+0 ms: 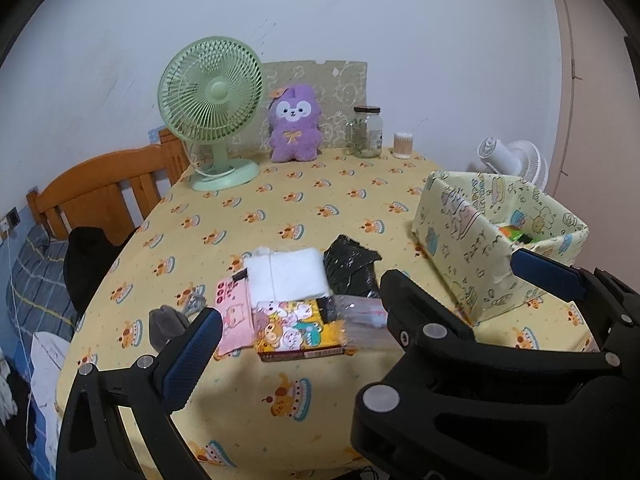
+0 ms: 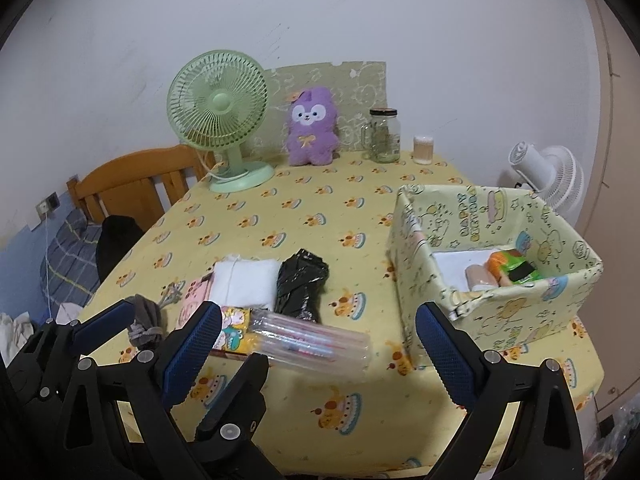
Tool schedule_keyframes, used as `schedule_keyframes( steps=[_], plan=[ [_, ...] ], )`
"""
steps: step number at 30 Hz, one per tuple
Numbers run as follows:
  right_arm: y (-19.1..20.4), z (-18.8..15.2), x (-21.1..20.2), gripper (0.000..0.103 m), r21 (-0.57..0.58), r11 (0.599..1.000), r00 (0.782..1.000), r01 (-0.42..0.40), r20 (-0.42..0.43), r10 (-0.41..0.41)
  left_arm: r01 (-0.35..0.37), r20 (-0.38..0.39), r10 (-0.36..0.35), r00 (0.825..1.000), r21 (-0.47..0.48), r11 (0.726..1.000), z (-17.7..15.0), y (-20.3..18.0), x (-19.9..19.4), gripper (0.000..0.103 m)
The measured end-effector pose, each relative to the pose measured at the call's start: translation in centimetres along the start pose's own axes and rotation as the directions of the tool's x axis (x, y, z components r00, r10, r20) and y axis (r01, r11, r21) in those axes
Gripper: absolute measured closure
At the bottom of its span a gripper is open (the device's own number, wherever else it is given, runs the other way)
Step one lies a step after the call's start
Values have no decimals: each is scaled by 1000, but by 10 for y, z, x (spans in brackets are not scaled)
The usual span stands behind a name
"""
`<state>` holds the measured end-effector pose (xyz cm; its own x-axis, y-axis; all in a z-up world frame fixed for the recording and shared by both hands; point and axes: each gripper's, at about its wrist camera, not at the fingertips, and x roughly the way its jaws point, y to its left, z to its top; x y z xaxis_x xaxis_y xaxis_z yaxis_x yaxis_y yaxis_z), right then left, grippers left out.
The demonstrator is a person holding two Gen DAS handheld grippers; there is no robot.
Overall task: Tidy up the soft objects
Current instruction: 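Grasp the clear straw bag with the right tool while the left tool grasps the yellow cartoon pouch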
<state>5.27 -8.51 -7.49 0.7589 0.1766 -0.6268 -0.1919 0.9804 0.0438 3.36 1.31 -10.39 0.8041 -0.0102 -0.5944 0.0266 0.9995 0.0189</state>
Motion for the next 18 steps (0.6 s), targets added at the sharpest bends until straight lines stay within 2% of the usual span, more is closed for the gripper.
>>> schedule_keyframes(
  steps=[18],
  plan=[
    [8,-16,49,4,-34,999,995,-33,-93,30,-31,-88,28,996,-40,999,-19,16,43,0]
  ],
)
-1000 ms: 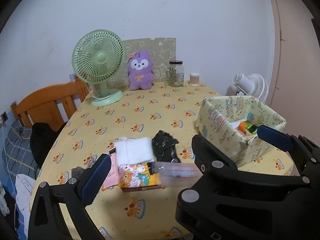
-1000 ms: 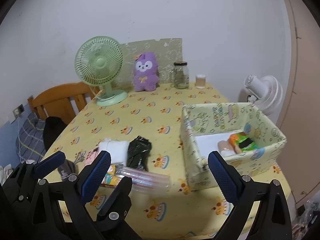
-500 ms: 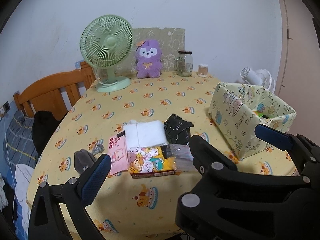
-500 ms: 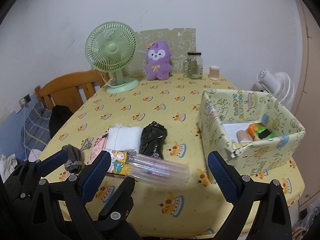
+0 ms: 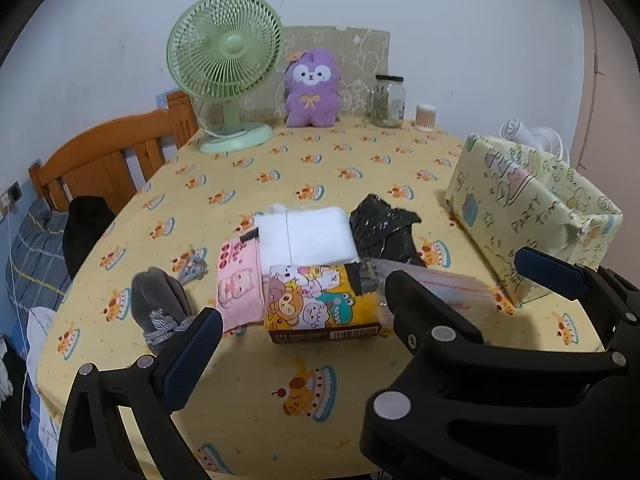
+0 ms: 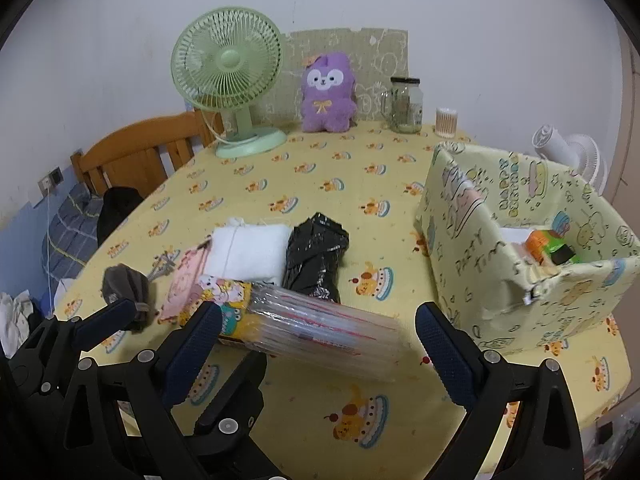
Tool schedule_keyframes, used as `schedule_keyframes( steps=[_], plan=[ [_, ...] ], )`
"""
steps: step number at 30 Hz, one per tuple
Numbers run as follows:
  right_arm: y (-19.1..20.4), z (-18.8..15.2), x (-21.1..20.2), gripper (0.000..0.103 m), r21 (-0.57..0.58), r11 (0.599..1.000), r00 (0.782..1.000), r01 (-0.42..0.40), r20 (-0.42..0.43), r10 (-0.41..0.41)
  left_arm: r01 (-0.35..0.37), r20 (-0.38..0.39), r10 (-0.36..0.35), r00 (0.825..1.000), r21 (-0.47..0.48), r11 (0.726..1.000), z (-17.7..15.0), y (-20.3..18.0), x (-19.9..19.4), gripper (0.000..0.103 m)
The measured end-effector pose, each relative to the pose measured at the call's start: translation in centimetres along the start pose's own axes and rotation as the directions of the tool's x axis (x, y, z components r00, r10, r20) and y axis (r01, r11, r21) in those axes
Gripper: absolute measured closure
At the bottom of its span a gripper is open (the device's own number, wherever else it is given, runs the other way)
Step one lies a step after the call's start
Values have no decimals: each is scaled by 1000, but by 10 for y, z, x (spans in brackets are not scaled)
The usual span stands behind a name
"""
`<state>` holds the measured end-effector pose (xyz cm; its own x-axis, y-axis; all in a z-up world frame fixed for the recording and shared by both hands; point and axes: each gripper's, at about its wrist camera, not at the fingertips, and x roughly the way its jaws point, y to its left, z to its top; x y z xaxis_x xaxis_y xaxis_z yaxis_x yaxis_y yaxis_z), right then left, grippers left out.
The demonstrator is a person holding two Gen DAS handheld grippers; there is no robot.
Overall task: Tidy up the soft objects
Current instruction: 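Grasp the clear straw bag with the right tool while the left tool grasps the yellow cartoon pouch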
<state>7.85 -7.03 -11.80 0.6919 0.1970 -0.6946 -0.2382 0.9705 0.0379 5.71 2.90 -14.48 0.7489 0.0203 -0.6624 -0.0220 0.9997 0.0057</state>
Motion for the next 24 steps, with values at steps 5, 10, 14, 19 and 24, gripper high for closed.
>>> schedule_keyframes(
  steps=[5,10,14,19,24],
  plan=[
    [-2,-3,14,6,-9,1000,999,11,-35,-11,-7,-33,7,999,0,1000,-3,0,13,1],
    [-5,-6,25,7,0,1000,997,24,-67,-24,-15,-47,16,999,8,1000,-5,-1,23,3],
    [-7,-7,33,7,6,1000,996,25,-87,-25,-14,-61,14,998,8,1000,-6,-2,30,3],
    [-8,-7,40,7,10,1000,995,26,-97,-25,-17,-69,17,997,1,1000,-5,-2,37,5],
    [-10,-3,46,7,-1,1000,995,28,-98,-28,-47,-55,47,997,7,999,-3,-4,39,10]
  ],
)
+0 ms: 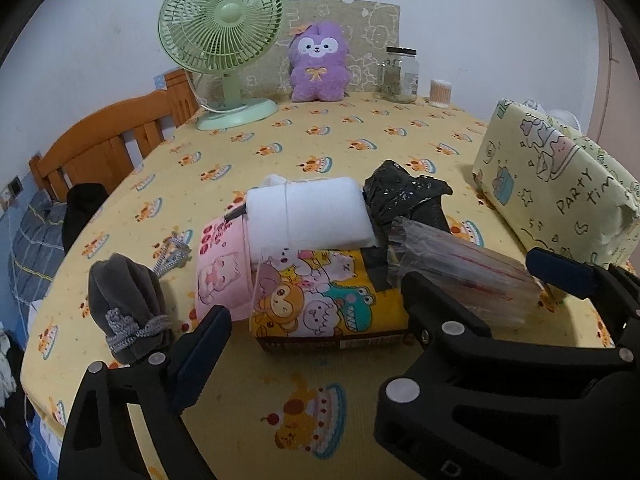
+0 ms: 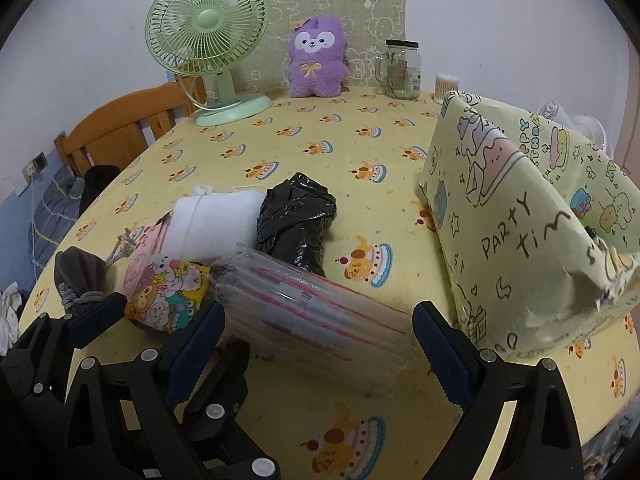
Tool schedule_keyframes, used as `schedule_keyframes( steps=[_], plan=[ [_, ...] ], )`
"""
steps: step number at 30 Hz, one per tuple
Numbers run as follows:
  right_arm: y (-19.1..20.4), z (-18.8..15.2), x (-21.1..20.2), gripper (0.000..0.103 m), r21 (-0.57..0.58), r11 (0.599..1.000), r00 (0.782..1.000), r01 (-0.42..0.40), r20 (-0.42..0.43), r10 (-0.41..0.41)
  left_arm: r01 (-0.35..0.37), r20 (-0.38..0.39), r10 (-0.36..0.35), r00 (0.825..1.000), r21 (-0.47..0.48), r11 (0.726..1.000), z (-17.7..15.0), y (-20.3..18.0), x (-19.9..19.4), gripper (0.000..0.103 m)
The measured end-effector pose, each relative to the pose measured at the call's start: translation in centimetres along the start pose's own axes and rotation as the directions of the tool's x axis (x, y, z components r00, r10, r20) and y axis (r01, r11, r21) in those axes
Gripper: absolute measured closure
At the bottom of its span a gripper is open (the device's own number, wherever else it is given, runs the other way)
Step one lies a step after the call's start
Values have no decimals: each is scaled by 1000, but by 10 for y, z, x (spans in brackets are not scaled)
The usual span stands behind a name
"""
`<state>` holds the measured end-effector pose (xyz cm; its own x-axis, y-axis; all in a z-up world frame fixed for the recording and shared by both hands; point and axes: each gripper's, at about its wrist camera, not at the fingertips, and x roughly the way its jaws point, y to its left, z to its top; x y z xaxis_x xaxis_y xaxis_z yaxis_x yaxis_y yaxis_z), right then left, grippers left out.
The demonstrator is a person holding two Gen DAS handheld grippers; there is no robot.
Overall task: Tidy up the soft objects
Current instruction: 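Grasp the clear straw bag with the right tool while the left tool grasps the yellow cartoon pouch, then lift both held items and carry them toward the patterned box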
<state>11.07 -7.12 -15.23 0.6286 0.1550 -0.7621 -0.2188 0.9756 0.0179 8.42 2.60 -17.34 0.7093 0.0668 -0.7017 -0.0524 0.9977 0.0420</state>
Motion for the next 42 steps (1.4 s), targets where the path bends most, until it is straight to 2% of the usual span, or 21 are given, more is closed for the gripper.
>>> schedule_keyframes(
  steps=[7,14,25,42],
  plan=[
    [-5,1,7,14,14,1000,1000,-24,-13,24,35,-28,-35,999,-12,999,2,-1,8,23],
    [-7,0,4,17,32,999,999,-34,-10,34,45,-26,-46,999,-17,999,3,-2,4,26],
    [-9,4,-11,18,41,999,999,-29,29,27,54,7,-54,999,-12,998,10,-4,-8,28],
    [-9,28,-50,18,31,999,994,-14,112,11,58,95,-57,994,-8,998,34,-5,-44,28]
  ],
)
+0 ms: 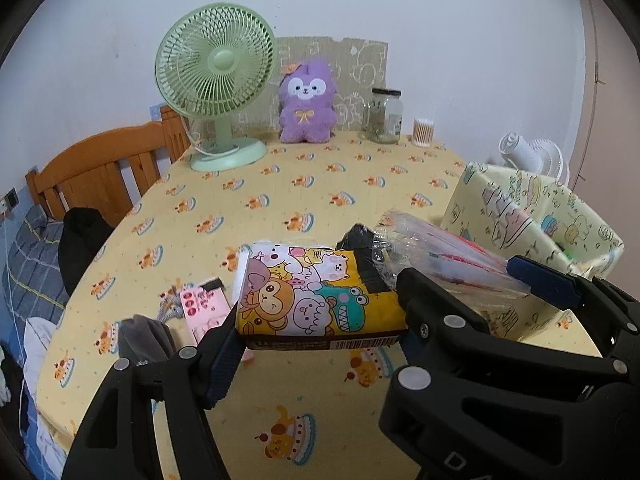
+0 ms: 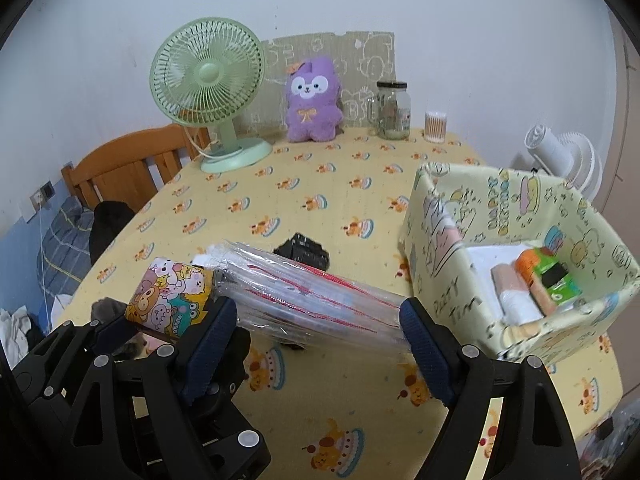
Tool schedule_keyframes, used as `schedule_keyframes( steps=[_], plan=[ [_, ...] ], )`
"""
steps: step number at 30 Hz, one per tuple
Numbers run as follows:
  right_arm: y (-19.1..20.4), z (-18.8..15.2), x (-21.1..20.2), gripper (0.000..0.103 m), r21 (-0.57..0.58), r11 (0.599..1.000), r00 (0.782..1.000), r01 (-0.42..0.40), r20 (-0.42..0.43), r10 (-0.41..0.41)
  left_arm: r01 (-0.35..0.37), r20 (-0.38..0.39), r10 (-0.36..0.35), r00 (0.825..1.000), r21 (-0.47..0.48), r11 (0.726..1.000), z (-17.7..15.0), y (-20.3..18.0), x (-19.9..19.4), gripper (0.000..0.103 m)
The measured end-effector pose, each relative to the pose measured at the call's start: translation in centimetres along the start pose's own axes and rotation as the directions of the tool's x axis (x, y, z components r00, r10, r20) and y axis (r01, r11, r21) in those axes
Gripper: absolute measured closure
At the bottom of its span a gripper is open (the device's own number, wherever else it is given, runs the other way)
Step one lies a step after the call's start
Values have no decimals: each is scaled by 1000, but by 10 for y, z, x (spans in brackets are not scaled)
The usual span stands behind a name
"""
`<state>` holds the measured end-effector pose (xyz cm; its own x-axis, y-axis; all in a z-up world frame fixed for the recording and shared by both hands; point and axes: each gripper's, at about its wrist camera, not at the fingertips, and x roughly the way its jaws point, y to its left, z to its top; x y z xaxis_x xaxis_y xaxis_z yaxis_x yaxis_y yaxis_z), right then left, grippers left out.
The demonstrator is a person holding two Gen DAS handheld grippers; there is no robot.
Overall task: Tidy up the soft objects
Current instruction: 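Lift both held items and carry them toward the patterned box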
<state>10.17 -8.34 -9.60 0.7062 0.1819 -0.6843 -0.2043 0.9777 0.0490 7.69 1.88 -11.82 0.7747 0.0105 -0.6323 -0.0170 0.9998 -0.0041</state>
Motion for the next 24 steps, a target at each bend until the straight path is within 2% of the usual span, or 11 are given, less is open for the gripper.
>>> schedule_keyframes(
  steps=[24],
  plan=[
    [0,33,-45,18,6,1000,994,-5,114,4,-12,109,9,994,23,1000,34,-8,-39,28]
  ],
)
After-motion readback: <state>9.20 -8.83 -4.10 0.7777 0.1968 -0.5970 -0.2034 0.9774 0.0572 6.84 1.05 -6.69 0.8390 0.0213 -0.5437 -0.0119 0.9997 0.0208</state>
